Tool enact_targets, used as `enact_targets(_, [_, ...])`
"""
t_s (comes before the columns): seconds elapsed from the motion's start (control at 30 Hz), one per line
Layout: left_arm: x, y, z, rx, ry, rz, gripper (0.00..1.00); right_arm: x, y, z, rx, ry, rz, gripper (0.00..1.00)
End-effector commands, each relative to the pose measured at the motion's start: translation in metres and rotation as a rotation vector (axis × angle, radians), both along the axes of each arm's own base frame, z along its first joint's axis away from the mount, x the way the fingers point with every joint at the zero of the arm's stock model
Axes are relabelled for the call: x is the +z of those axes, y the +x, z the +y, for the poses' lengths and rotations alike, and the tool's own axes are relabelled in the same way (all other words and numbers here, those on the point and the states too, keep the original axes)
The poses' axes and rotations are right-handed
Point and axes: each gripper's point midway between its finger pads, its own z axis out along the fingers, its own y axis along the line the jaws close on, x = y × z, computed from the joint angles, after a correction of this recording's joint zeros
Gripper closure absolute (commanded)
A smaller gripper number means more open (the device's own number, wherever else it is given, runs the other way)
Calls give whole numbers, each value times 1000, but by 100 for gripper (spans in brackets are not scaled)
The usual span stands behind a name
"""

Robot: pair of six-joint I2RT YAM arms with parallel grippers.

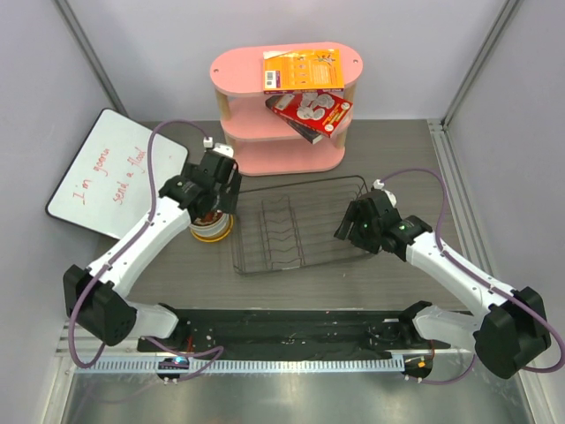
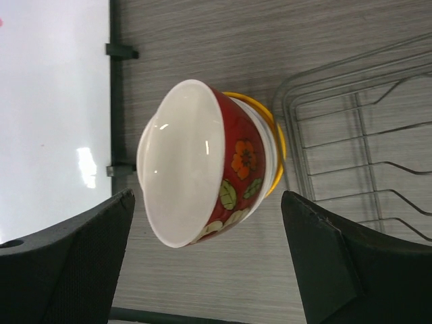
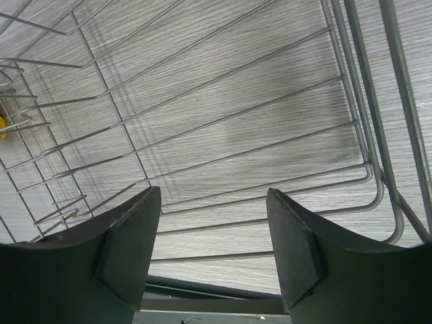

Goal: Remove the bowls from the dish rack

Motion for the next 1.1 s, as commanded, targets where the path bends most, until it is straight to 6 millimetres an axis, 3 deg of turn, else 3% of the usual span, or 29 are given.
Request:
enact_targets(0.0, [-8, -4, -14, -17, -107, 46, 13, 5, 2, 2, 17, 12, -17, 30])
enact_targets(0.13, [-12, -3, -4, 24, -78, 44, 31, 2, 2, 2, 22, 6, -10, 30])
enact_targets(0.37, [-18, -3, -3, 21, -73, 68, 43, 3, 3, 5, 30, 12, -4, 30])
enact_targets(0.47, [-25, -5, -7, 6, -84, 97, 58, 4, 3, 5, 32, 11, -8, 30])
enact_targets(0.7, [-28, -9, -7, 2, -86, 108, 64, 1, 2, 5, 35, 11, 1, 30])
enact_targets(0.87, [-18, -8, -1, 19, -68, 87, 83, 0, 2, 6, 39, 8, 6, 30])
enact_targets(1.07, [-7, -5, 5, 13, -21, 82, 91, 0, 3, 6, 39, 9, 7, 30])
